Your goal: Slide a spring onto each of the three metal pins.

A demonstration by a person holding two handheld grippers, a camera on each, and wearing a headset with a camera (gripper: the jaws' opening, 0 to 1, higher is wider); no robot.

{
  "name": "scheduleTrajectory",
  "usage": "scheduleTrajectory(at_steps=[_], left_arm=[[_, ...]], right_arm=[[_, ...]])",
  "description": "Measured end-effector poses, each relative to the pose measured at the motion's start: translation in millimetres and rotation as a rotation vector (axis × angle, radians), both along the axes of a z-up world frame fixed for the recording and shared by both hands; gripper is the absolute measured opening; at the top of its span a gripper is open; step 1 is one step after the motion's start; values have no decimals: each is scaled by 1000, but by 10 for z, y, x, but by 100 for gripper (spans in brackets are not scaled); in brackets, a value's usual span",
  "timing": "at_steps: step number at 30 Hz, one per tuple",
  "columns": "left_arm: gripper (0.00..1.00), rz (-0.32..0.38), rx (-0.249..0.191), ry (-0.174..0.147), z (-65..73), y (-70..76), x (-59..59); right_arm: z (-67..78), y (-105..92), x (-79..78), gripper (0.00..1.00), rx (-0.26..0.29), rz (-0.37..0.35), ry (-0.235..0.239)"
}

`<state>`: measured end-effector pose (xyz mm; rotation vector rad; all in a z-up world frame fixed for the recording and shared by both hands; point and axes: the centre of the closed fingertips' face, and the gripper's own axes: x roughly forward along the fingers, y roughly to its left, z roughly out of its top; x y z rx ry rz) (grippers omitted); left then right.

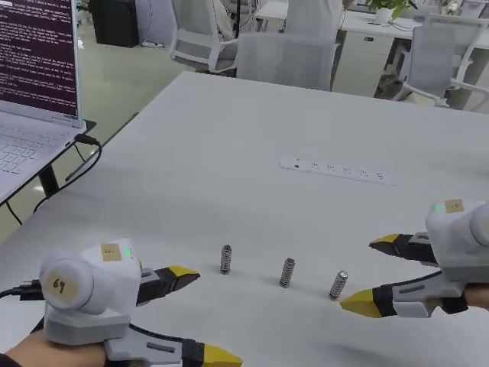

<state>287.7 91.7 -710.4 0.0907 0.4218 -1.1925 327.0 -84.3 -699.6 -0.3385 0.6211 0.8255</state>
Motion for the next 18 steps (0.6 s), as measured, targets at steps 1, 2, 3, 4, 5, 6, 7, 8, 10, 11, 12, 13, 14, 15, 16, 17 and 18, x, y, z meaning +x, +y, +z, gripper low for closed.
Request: scheduleTrajectory(at_steps=[1, 2, 3, 4, 5, 6, 7, 8, 10, 11, 12, 13, 14, 15, 16, 17, 18], left_arm=[[79, 0, 0, 0, 6, 2, -1], [79, 2, -2, -1, 19, 5, -1], [80, 3, -2, -2, 22, 6, 0], [79, 4, -2, -4, 27, 11, 2], [80, 7, -3, -5, 32, 17, 5], [80, 11, -3, -8, 35, 23, 10], [80, 14, -5, -7, 42, 34, 11], [80, 18, -9, -8, 54, 38, 13], [80, 24, -8, -10, 54, 53, 20], [80, 28, -9, -9, 56, 63, 23], [80, 30, -9, -10, 56, 69, 25], [80, 31, -9, -10, 57, 75, 27], [80, 37, -11, -10, 62, 87, 33], [80, 40, -13, -10, 68, 94, 36], [80, 45, -14, -11, 76, 107, 45], [80, 46, -14, -11, 78, 110, 46], [80, 53, -15, -14, 92, 122, 53]], right_arm=[[27, -1, -19, 74, 12, -8, -9], [45, -2, -34, 74, 19, -13, -15], [51, -2, -41, 75, 21, -14, -17], [71, -3, -74, 75, 26, -19, -22], [96, 1, -101, 76, 35, -26, -32], [115, 2, -135, 76, 43, -30, -35], [125, 2, -156, 76, 46, -34, -39], [136, 2, -176, 77, 49, -39, -43], [156, -2, -223, 77, 56, -46, -47], [163, -6, -239, 78, 57, -49, -50], [172, -11, -258, 78, 59, -52, -52], [183, -9, -286, 78, 63, -56, -53], [193, -9, -303, 78, 69, -61, -56], [203, -6, -330, 78, 74, -66, -59], [206, -6, -348, 78, 78, -70, -59], [209, -4, -375, 78, 80, -74, -62], [209, -4, -396, 78, 80, -76, -62]])
